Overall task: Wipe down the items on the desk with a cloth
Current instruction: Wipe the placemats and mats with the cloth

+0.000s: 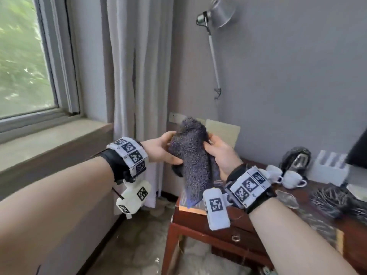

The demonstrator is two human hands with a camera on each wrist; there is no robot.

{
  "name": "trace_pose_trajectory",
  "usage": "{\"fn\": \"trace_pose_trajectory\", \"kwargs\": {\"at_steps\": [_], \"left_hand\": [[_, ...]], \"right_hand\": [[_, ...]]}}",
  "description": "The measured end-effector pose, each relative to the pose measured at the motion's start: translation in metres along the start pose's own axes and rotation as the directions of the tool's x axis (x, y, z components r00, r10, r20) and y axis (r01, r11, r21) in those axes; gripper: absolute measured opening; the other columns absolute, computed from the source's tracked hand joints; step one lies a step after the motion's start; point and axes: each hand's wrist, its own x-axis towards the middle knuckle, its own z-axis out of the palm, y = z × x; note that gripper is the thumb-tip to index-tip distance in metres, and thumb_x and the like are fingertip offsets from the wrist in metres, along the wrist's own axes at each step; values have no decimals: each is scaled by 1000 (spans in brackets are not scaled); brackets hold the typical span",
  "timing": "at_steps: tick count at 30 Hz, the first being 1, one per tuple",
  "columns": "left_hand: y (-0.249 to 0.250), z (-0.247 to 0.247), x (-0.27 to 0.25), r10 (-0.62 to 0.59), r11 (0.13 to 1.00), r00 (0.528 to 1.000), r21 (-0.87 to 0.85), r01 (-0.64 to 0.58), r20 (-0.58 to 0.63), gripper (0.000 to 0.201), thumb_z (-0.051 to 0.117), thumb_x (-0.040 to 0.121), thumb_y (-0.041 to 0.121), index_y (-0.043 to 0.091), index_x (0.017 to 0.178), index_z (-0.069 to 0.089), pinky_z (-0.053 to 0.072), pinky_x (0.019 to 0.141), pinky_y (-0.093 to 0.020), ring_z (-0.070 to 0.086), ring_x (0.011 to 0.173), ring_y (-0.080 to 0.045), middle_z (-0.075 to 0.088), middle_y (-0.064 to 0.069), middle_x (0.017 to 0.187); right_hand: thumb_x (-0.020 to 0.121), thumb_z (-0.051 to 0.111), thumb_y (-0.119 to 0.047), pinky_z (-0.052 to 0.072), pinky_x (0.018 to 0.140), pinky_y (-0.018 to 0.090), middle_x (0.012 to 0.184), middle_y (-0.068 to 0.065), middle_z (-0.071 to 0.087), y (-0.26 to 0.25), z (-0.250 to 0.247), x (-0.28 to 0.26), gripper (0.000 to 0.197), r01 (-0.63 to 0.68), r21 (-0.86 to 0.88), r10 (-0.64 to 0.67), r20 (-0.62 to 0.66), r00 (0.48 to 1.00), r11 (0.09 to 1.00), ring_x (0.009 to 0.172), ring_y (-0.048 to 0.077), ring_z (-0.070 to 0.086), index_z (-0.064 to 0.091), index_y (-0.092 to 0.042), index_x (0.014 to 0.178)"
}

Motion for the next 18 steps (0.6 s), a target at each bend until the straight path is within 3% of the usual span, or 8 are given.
{"fn": "trace_pose_trajectory", "kwargs": {"at_steps": [1,3,6,9,10,12,15,18], "left_hand": [[3,12,10,25,999,999,-30,-23,48,65,61,80,-13,14,132,33,48,81,-10,54,102,-10,52,-2,118],[9,37,26,13,1000,997,-18,-11,80,52,73,76,6,14,121,47,48,90,-20,56,105,-15,58,-4,116],[15,71,47,-32,988,999,152,26,33,47,73,77,23,11,117,52,46,98,-36,59,106,-22,62,-5,110],[28,102,64,46,908,999,416,-37,-11,45,67,85,26,13,123,47,46,92,-29,58,103,-22,61,-5,113],[32,112,68,65,902,998,428,-56,-8,48,67,84,27,13,125,46,46,91,-29,59,104,-22,60,-5,116],[37,127,75,76,899,996,430,-86,39,55,68,83,28,13,130,42,48,91,-31,58,106,-21,58,-5,121],[34,133,85,10,937,977,339,-84,215,63,67,85,15,9,139,34,49,84,-22,56,105,-16,49,-5,134],[22,127,95,-58,987,941,158,5,334,60,56,89,-2,8,142,32,52,68,-10,54,105,-14,45,-5,136]], "right_hand": [[96,41,0,46,90,31,105,7,62,-2,-19,-5,23,31,-107,-34,-26,999,994,94,16,59,55,-16,104],[96,41,0,43,87,24,107,4,58,-6,-53,-15,23,61,-425,-123,-119,985,903,91,10,56,48,-20,105],[97,42,-12,39,80,22,106,0,52,-2,-90,-32,26,-61,-648,-134,-246,960,759,91,16,54,38,-20,121],[98,40,-32,36,90,27,121,6,53,10,-104,-47,25,-173,-660,-6,-260,966,731,111,19,50,43,-18,119],[99,39,-35,33,88,25,122,7,52,13,-105,-51,24,-191,-643,36,-247,968,742,114,17,48,44,-18,115],[99,37,-39,27,86,17,121,0,48,19,-110,-54,33,-240,-561,118,-245,962,792,117,10,43,42,-18,125],[96,43,-42,30,99,21,124,-5,50,31,-124,-49,44,-295,-373,195,-282,939,880,110,9,44,35,-25,135],[96,48,-32,40,104,36,116,-1,61,49,-137,-37,18,-292,-362,197,-276,941,885,108,16,56,48,-31,114]]}}
